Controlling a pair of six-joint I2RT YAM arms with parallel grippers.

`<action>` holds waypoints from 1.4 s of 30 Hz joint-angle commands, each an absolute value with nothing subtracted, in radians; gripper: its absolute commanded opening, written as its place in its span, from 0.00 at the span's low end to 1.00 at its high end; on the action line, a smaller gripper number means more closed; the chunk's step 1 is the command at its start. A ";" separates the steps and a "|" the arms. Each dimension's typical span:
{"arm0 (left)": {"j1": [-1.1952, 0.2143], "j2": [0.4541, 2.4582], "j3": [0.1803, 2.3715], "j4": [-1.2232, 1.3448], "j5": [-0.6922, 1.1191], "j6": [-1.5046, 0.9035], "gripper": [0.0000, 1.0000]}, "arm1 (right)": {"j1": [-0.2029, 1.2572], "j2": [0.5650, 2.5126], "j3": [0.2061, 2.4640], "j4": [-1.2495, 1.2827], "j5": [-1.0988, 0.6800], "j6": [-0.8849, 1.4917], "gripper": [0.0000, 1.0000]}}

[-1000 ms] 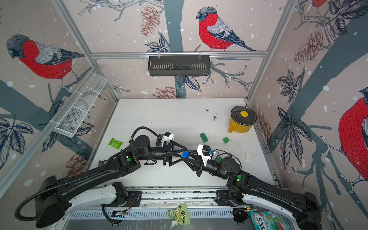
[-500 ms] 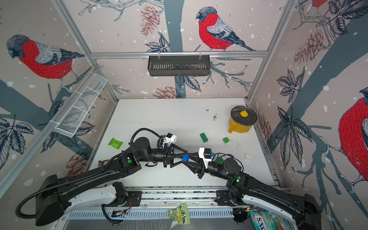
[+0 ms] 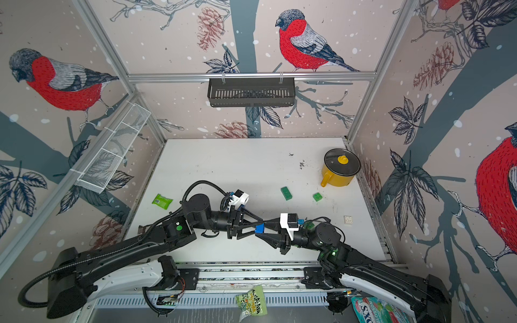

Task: Assemble the letter h with lego
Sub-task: Assemble the lego brick with the lego brick.

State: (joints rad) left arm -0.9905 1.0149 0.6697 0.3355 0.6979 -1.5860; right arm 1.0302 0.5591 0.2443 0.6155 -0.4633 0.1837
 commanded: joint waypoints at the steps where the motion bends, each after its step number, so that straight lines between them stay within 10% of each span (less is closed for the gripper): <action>1: -0.996 1.014 0.685 0.341 0.733 -1.556 0.51 | 1.027 0.562 0.253 0.657 -0.518 0.179 0.00; 42: -1.045 1.020 0.734 0.338 0.722 -1.496 0.31 | 1.022 0.522 0.215 0.721 -0.502 0.210 0.01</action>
